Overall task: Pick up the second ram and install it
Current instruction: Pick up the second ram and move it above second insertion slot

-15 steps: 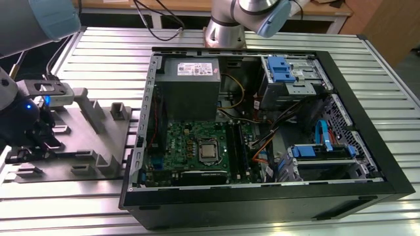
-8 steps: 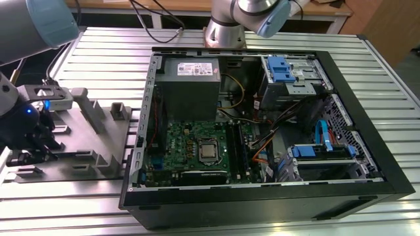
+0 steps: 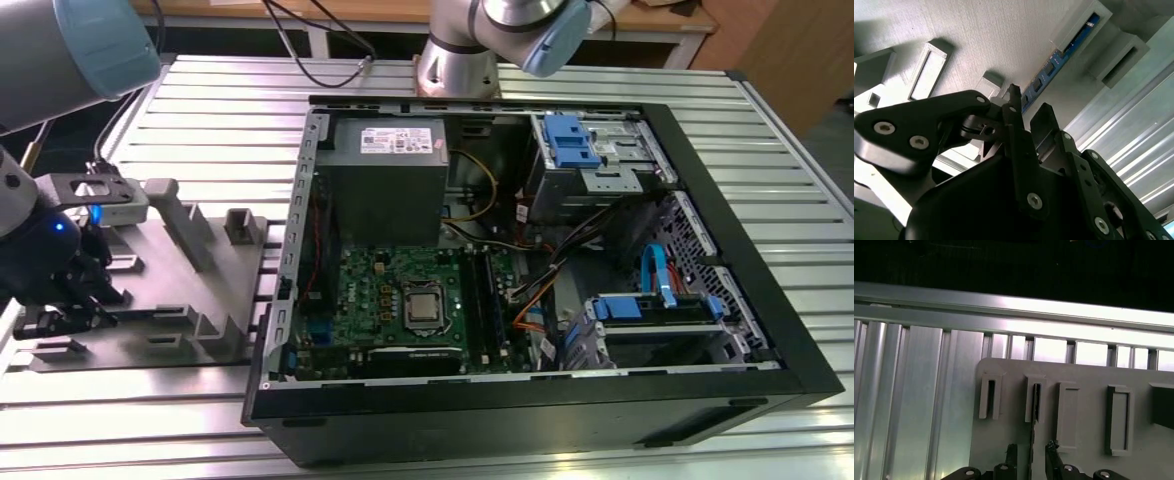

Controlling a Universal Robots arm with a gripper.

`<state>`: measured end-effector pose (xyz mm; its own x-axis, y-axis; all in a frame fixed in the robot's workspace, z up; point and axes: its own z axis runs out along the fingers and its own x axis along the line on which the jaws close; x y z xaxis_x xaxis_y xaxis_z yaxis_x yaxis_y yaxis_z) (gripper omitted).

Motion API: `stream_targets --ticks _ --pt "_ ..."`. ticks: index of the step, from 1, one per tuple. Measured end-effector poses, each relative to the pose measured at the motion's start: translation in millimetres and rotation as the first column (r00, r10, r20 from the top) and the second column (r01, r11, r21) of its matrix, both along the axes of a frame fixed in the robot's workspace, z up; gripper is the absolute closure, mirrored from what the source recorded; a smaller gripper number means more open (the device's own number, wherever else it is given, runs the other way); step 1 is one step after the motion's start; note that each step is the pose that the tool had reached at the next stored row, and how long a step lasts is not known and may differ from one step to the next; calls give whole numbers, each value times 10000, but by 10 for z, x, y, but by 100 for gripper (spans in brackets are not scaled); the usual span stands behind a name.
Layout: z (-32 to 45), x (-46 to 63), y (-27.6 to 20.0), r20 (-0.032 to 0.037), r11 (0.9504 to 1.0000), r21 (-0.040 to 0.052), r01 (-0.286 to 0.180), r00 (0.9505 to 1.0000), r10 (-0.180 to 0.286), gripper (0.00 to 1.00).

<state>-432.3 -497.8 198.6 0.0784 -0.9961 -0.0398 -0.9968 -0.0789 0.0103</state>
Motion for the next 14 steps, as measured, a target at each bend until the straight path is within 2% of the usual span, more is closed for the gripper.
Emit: stream_targets --ticks 2,3,5,6,13,14 --pt "0 0 0 0 10000 0 0 10000 0 66" --pt "0 0 0 1 10000 0 0 10000 0 72" --pt "0 0 0 0 10000 0 0 10000 0 72" --pt "0 0 0 0 10000 0 0 10000 0 79" --pt "0 0 0 0 10000 -1 0 10000 0 80" --pt "0 0 0 0 10000 -1 0 10000 0 87"
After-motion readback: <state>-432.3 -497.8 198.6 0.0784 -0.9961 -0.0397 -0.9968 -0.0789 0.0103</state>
